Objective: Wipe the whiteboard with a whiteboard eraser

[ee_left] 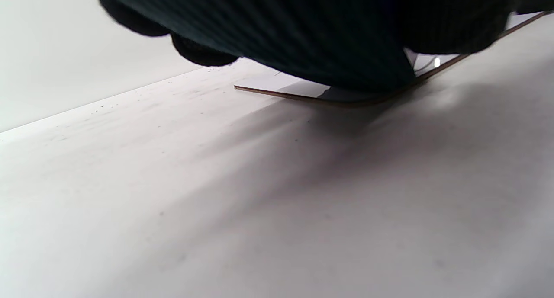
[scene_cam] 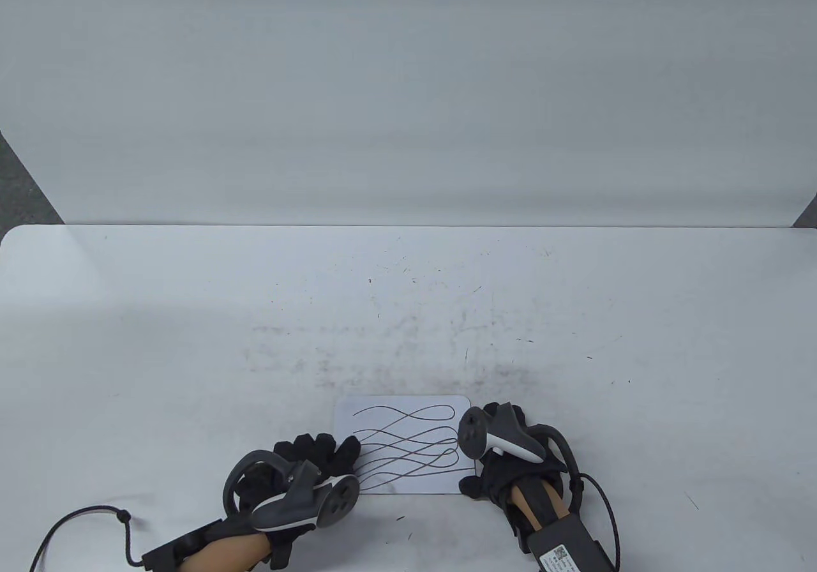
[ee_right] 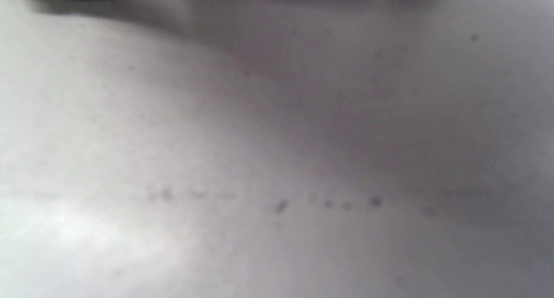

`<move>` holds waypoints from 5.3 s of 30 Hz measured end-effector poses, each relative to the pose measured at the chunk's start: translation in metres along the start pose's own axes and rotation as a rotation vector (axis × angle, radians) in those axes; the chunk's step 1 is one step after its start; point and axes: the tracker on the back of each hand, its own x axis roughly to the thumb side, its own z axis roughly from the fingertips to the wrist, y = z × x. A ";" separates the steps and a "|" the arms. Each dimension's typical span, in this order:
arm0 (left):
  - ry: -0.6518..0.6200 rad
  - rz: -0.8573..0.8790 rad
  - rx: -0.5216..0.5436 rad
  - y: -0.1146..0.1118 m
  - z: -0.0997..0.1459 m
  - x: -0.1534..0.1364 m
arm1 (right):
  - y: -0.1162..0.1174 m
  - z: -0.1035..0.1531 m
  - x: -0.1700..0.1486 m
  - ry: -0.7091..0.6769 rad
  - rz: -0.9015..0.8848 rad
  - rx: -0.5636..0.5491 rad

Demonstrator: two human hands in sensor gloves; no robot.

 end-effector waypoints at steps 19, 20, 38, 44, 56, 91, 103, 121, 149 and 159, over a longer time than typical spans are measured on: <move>0.255 -0.039 -0.076 0.003 -0.106 -0.045 | -0.001 -0.001 0.001 0.002 0.000 -0.008; 0.250 -0.054 -0.066 0.004 -0.103 -0.043 | -0.001 -0.001 0.001 0.002 0.000 -0.008; -0.014 -0.062 0.015 0.006 -0.007 0.018 | 0.000 -0.001 0.000 -0.006 -0.005 -0.015; 0.051 -0.042 -0.033 0.005 -0.032 0.002 | 0.000 -0.001 0.000 -0.007 -0.009 -0.017; 0.239 0.020 -0.078 0.003 -0.104 -0.043 | 0.002 -0.001 0.001 -0.002 -0.019 -0.025; 0.303 -0.041 -0.047 0.004 -0.118 -0.038 | 0.004 -0.001 0.000 0.002 -0.043 -0.048; 0.048 -0.029 -0.001 0.005 -0.035 0.008 | 0.004 -0.001 0.000 0.002 -0.041 -0.048; 0.225 0.045 -0.090 0.006 -0.100 -0.025 | 0.003 -0.002 0.001 0.001 -0.042 -0.057; -0.041 0.047 -0.052 0.012 -0.036 0.025 | 0.003 -0.002 0.002 0.006 -0.039 -0.059; 0.160 0.070 -0.109 0.009 -0.101 -0.018 | 0.003 -0.002 0.002 0.010 -0.043 -0.065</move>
